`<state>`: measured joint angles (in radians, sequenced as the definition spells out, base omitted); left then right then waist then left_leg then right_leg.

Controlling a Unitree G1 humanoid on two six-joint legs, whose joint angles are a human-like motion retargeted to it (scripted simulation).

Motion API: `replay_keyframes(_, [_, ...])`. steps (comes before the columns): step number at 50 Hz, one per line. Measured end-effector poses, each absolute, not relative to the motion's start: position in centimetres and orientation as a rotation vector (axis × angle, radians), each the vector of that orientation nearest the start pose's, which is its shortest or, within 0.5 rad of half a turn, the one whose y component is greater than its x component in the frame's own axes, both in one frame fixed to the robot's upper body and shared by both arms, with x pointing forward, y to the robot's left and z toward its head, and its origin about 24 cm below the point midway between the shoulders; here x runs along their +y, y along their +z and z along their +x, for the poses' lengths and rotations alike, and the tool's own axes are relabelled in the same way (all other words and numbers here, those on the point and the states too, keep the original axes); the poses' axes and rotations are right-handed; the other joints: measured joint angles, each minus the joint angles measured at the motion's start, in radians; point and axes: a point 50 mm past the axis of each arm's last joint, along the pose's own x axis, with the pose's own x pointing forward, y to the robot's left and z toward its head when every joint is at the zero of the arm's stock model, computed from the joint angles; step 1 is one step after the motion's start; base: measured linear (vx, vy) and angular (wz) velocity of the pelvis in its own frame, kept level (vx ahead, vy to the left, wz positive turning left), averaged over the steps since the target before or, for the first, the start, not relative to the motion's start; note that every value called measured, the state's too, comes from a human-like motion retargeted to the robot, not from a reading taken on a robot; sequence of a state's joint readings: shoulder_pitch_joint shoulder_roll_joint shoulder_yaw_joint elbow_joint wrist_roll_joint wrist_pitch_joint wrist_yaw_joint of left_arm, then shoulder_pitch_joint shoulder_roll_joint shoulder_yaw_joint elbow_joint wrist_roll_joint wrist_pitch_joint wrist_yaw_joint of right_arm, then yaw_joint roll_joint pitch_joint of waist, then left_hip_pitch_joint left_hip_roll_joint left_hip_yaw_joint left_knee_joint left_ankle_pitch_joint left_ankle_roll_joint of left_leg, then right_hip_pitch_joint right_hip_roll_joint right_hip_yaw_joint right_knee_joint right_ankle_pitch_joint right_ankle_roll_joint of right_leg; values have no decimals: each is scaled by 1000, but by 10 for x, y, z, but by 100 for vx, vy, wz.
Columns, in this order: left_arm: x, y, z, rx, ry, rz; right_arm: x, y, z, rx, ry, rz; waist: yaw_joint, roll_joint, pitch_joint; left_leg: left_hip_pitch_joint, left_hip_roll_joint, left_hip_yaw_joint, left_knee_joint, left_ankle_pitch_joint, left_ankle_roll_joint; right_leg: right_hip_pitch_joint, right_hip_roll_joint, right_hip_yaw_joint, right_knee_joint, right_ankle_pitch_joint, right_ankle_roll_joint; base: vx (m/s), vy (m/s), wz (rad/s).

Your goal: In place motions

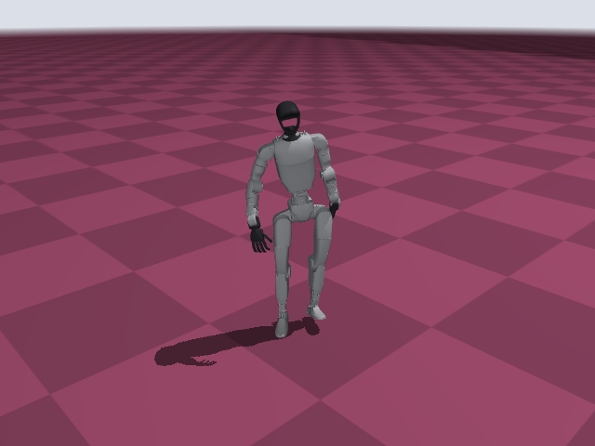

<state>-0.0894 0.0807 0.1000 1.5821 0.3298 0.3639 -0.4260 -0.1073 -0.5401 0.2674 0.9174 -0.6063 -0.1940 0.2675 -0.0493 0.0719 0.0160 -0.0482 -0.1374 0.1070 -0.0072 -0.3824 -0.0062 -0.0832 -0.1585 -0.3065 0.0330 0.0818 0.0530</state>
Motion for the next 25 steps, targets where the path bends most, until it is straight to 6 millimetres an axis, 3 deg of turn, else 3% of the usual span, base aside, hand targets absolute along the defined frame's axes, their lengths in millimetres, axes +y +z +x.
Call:
replay_keyframes(5, [177,-172,32,1814,-381,-40,-267,-103,176,867,530,-876,5,-11,25,-8,-3,-18,1,10,6,4,-5,-18,1,2,6,-11,7,15])
replay_keyframes(10, [190,-170,53,1759,-376,58,-273,-112,160,915,497,-883,24,-38,36,-17,-4,-48,3,21,11,6,-7,-34,15,-5,12,-12,0,28])
replay_keyframes(18, [200,-168,58,1750,-313,43,-280,-140,112,1131,342,-895,64,-93,29,-26,4,-77,10,27,19,-3,-1,-43,43,-19,17,-7,-5,15])
replay_keyframes(20, [199,-168,54,1760,-291,9,-273,-150,94,1234,251,-805,71,-105,33,-25,9,-78,12,26,21,-4,4,-40,49,-21,18,-6,-3,0])
replay_keyframes(25, [192,-170,43,1777,-257,-87,-250,-165,57,1375,110,-384,81,-120,58,-30,27,-84,23,26,25,-11,21,-31,71,-24,17,-8,-1,1])
